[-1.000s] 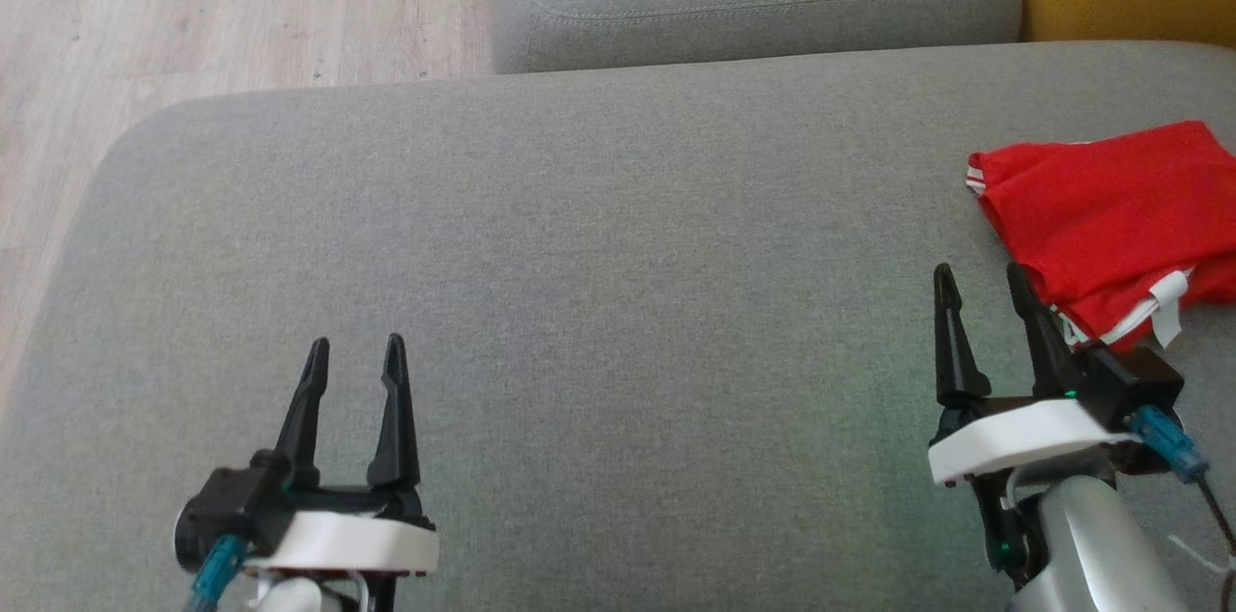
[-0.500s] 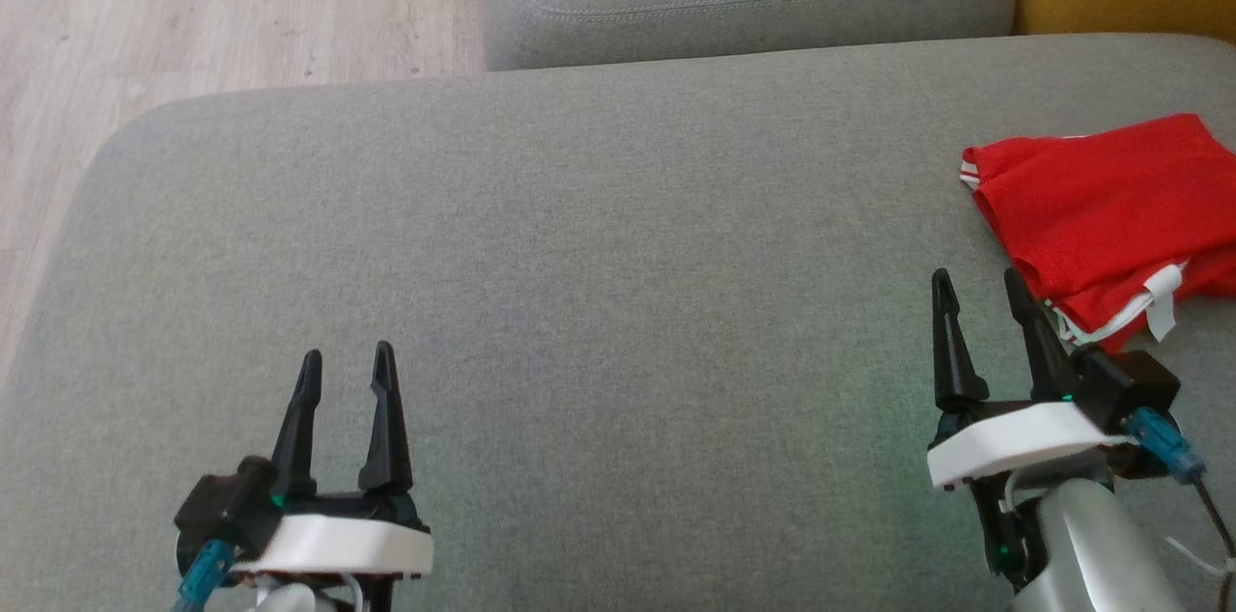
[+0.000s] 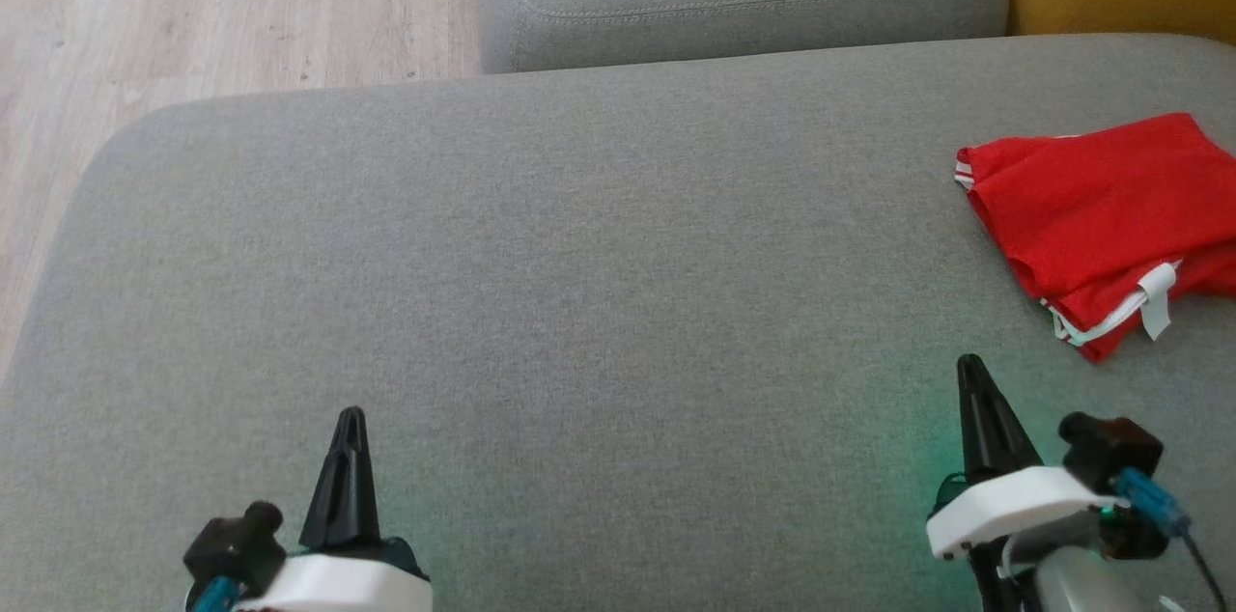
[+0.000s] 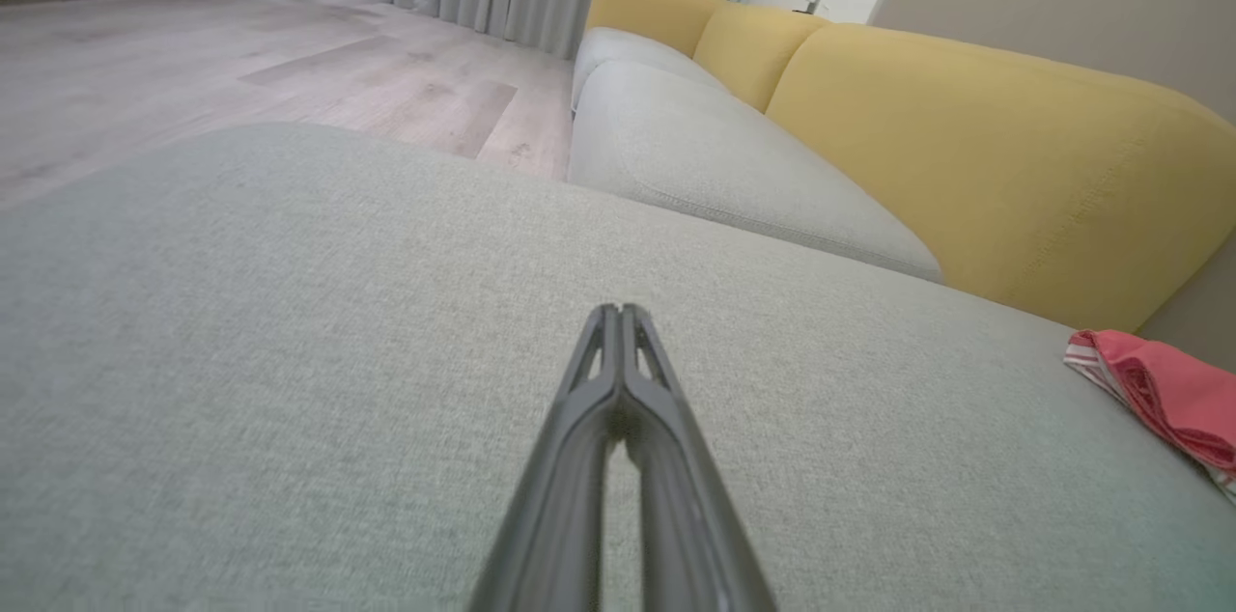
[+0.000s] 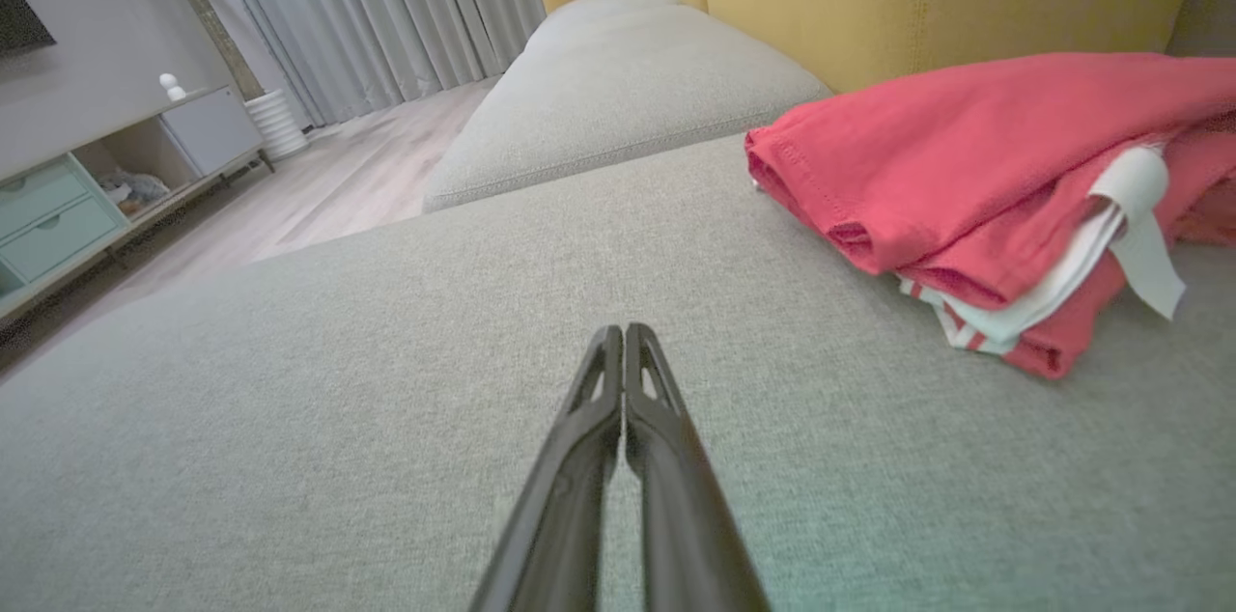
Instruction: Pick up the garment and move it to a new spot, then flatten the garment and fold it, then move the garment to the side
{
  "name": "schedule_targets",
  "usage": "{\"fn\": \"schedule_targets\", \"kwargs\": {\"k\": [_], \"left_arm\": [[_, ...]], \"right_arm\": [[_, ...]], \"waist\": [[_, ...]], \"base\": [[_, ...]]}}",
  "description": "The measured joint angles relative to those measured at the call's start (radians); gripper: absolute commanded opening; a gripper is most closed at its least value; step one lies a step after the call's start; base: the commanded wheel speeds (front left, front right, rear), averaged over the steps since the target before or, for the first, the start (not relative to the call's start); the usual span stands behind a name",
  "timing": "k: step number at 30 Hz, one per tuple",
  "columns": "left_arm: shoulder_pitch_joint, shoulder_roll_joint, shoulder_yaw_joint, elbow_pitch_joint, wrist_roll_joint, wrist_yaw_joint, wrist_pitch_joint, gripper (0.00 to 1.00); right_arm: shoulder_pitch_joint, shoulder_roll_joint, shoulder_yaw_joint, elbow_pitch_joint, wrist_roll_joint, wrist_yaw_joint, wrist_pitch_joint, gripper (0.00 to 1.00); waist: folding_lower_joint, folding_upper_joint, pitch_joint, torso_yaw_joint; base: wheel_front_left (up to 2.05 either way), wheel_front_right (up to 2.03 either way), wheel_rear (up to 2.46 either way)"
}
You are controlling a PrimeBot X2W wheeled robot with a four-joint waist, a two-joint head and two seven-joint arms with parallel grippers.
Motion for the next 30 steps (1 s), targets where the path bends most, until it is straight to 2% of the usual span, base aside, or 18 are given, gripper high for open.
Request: {"fn": "schedule_targets", "kwargs": {"k": [30], "left_arm": [[-0.009,0.000,0.039,-0.019,-0.287,-0.006,0.082,0.00]], "right_arm": [[-0.008,0.000,-0.035,-0.052,0.321,0.000,0.081,0.00]], "waist": [[0.0001,0.0000,-0.001,0.005]], "base": [[0.00,0.00,0.00]]}}
